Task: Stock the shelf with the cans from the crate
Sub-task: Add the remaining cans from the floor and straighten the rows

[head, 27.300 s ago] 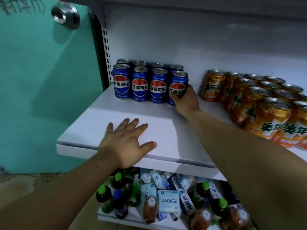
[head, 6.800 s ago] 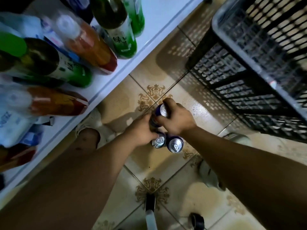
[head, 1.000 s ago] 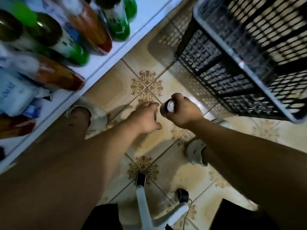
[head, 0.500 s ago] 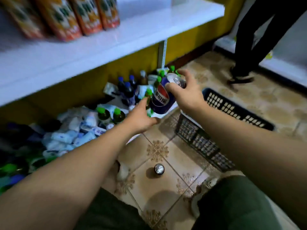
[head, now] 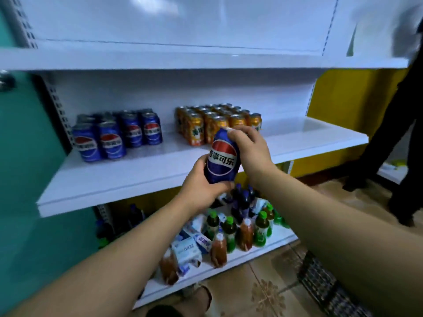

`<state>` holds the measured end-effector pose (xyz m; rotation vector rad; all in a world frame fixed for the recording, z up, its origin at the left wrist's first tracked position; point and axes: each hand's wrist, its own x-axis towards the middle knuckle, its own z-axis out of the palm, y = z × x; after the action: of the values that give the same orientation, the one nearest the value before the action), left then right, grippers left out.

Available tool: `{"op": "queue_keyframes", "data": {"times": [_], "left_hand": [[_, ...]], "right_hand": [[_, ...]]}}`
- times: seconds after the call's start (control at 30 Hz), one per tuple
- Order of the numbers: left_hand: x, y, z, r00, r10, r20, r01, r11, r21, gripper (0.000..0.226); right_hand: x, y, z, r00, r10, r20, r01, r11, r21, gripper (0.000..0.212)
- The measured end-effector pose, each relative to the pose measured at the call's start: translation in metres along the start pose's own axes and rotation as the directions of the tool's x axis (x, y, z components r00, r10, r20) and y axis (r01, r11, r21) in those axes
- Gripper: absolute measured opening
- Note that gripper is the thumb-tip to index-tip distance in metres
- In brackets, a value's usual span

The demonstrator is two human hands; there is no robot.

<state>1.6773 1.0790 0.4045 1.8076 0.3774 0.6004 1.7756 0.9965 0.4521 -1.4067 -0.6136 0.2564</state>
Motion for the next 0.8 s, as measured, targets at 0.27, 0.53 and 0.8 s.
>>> {"op": "queue_keyframes", "data": {"times": [0.27,0.53,0.8], "left_hand": [[-0.008,-0.004,-0.093,0.975,-0.025,-0.220,0.047,0.995,0.093,0.067],[0.006,-0.029,-0.159,0.978,-0.071,-0.196,0.126,0.949,0.287,0.075],[0.035,-0.094,-0.227,0.932,-0.261,-0.250,0.348,0.459,0.818,0.067]], "right_hand": [[0.000,-0.009,0.093,0.961,-0.028,0.276,0.077,0.983,-0.166,0.079],[0.024,0.003,0.146,0.937,-0.052,0.346,0.105,0.985,-0.138,0.068],[0.057,0.040,0.175,0.932,-0.022,0.362,0.094,0.979,-0.182,0.073]]}}
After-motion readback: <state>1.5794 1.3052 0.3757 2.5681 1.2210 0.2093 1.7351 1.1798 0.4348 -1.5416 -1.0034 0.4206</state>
